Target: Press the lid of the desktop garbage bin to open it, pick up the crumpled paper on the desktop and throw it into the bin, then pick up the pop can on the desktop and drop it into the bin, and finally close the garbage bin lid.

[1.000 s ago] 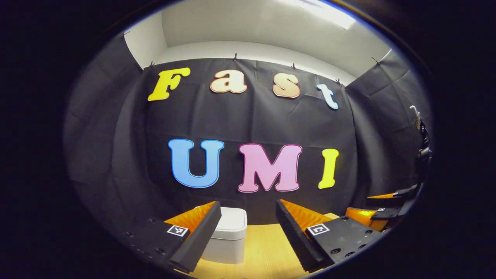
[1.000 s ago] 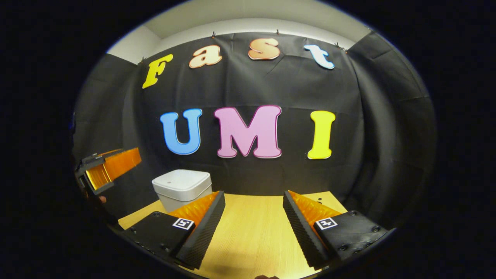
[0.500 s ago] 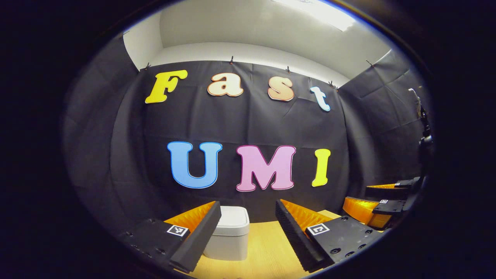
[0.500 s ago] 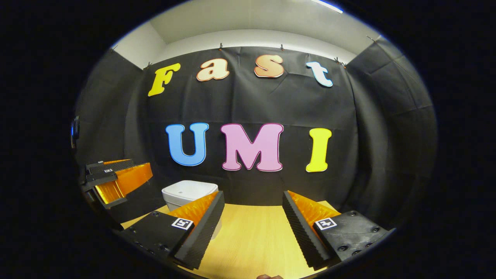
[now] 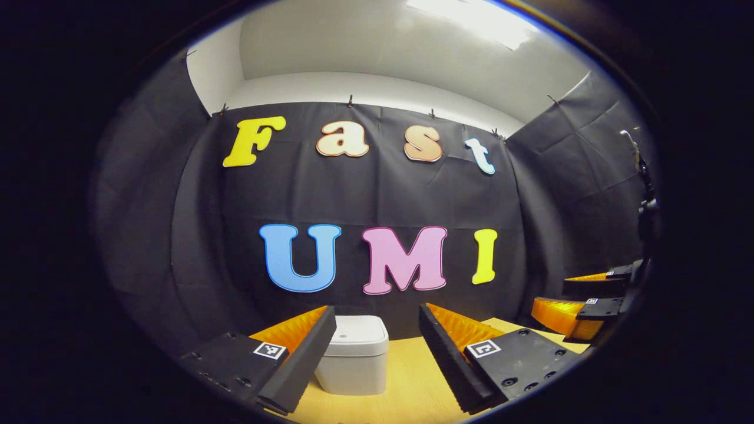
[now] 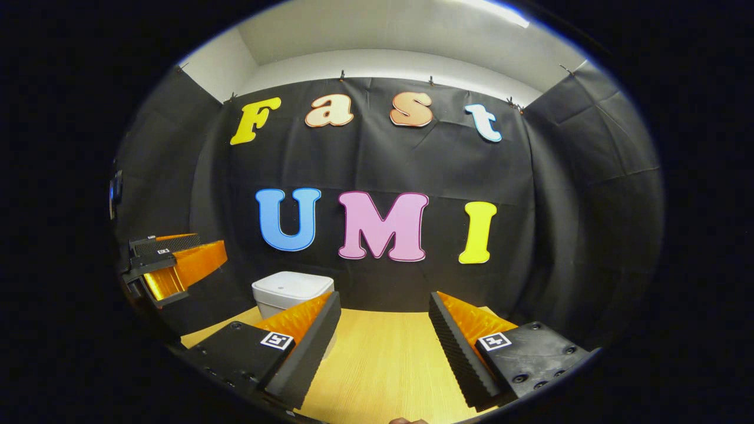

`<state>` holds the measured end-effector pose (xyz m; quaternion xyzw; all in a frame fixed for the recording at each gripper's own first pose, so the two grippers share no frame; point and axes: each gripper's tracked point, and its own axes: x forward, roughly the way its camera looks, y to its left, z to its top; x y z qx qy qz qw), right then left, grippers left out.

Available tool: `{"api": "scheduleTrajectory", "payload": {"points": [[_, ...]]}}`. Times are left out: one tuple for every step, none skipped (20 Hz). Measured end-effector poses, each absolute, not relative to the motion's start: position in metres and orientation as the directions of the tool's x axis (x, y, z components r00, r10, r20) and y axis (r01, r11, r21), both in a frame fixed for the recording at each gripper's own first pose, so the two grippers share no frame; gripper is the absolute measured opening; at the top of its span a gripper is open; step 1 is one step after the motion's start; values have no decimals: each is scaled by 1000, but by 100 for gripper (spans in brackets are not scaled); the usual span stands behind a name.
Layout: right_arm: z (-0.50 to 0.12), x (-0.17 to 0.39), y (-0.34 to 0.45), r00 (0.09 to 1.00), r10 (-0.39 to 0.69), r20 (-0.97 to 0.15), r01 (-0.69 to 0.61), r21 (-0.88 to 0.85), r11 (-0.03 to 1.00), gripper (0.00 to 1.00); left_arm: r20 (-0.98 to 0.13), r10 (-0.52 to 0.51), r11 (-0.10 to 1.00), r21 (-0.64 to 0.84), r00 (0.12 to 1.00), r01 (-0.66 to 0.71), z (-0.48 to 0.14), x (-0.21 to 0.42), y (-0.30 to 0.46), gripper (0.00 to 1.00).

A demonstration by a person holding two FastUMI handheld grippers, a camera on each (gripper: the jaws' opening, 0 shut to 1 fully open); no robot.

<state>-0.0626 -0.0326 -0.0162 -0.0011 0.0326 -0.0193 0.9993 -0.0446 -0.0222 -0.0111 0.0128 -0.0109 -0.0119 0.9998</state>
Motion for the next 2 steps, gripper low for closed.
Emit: {"api": "scheduleTrajectory", "payload": {"points": [[-17,-65,-32,997,-42,-66,42,-6,999,98,31,-29,999,26,999,29,-10,-46,-23,95],[-19,-66,-30,996,-39,-75,39,-3,999,97,35,-29,999,22,999,29,-9,-46,-23,95]]}}
